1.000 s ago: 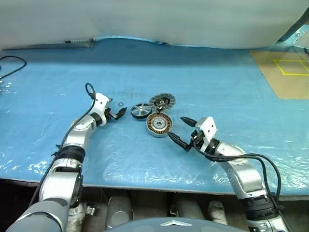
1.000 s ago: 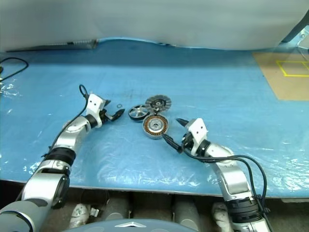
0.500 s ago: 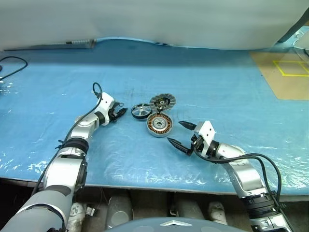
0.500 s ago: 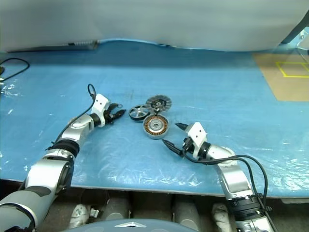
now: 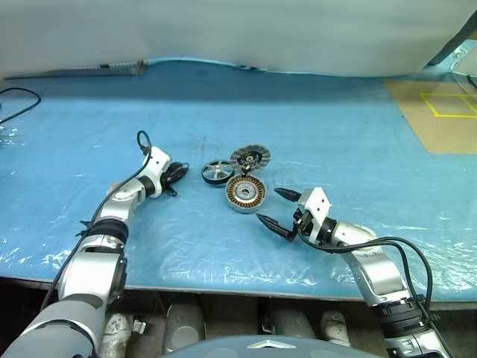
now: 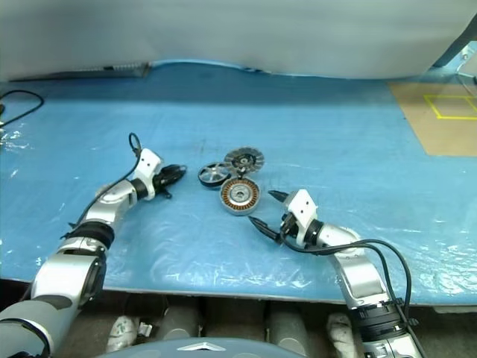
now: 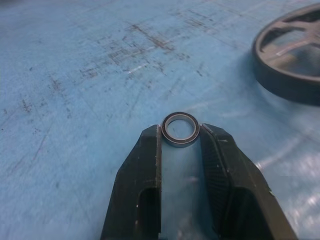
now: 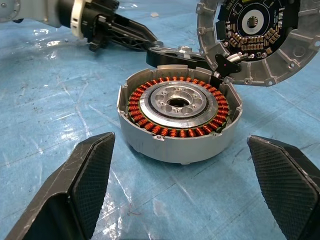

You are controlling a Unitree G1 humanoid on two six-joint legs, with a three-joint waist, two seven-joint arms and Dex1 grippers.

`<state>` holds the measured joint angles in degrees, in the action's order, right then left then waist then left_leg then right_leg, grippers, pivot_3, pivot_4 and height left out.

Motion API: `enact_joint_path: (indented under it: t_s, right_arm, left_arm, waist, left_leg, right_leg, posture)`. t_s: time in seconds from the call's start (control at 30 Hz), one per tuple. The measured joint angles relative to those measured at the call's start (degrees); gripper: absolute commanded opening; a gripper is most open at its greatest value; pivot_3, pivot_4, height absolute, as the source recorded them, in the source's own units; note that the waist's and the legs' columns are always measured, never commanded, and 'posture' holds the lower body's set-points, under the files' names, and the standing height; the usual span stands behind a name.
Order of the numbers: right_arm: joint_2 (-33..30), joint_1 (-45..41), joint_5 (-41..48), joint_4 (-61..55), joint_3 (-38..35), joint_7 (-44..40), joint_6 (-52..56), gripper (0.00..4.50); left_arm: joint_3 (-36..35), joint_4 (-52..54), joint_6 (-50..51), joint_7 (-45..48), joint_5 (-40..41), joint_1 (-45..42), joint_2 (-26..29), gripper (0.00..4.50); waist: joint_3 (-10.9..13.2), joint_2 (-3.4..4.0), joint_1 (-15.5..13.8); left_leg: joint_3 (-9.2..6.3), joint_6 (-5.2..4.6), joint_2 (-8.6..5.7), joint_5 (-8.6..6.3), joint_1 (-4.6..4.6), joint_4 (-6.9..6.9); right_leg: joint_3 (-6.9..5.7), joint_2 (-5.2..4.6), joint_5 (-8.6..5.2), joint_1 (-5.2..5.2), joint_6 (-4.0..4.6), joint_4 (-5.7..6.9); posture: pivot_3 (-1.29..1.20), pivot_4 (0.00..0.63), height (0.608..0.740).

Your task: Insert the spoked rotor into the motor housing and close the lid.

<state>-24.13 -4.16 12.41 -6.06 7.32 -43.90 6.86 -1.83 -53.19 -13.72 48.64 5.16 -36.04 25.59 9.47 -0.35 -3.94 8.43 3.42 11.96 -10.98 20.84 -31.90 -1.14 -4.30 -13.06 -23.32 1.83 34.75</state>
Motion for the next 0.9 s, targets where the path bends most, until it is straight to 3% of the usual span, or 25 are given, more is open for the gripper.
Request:
enact_joint_path:
  t_s: [0.23,0.43,0.6,0.9]
  right_arm:
    - [-0.08,0.37,0.06,-0.10,0.19,-0.81,-0.29,4.50]
    - [-0.07,0.41,0.03,-0.06,0.20,-1.34,-1.14,4.50]
    - [-0.09,0.32,-0.30,0.51,0.22,-1.38,-1.42,4.50]
    - [0.11,-0.21,-1.12,0.85,0.42,-1.21,-1.68,4.50]
  left_arm:
    - [2.96,32.28,15.33,13.00,6.73,17.62,5.97,0.76]
    - [4.93,51.32,25.73,15.91,11.86,18.17,7.04,0.76]
    - [7.97,52.34,26.46,15.82,12.04,15.12,4.68,0.76]
    - [13.97,38.36,19.02,10.19,3.80,5.80,-4.56,0.76]
  waist:
    - [0.01,0.02,-0.24]
    - [0.04,0.04,-0.15]
    - [0.04,0.07,0.05]
    - [0.04,0.06,0.03]
  left_leg:
    - [0.06,-0.03,0.10,-0.02,0.15,0.15]
    - [0.14,-0.05,0.15,-0.02,0.10,0.08]
    - [0.14,-0.03,0.11,0.01,0.16,0.08]
    - [0.10,-0.17,0.09,0.09,0.26,-0.13]
  right_leg:
    - [-0.12,-0.01,-0.03,-0.32,0.04,-0.03]
    - [-0.10,0.01,-0.02,-0.29,0.05,0.02]
    - [-0.07,0.03,-0.02,-0.36,0.04,-0.01]
    - [-0.06,0.02,0.00,-0.38,0.01,0.07]
  posture:
    - [0.00,0.150,0.740]
    - [0.00,0.150,0.740]
    - [0.00,0.150,0.740]
    - [0.00,0.150,0.740]
